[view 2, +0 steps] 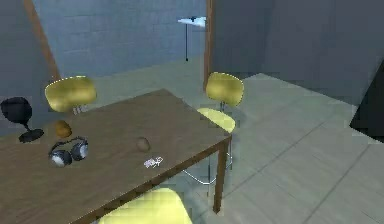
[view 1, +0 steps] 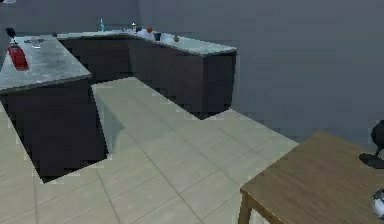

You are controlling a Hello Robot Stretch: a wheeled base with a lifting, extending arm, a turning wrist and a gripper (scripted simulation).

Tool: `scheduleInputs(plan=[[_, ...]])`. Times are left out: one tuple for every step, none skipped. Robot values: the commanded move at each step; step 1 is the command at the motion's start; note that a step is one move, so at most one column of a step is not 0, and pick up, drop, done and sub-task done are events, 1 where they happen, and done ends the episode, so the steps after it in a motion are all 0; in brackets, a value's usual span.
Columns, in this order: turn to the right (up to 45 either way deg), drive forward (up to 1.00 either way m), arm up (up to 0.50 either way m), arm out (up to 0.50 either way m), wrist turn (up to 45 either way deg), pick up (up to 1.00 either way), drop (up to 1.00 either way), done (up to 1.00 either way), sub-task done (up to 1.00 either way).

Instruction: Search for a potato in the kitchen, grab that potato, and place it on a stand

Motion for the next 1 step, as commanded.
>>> scheduleInputs(plan=[[0.0, 0.75, 0.00, 0.00, 0.0, 0.00, 0.00, 0.00, 0.00]])
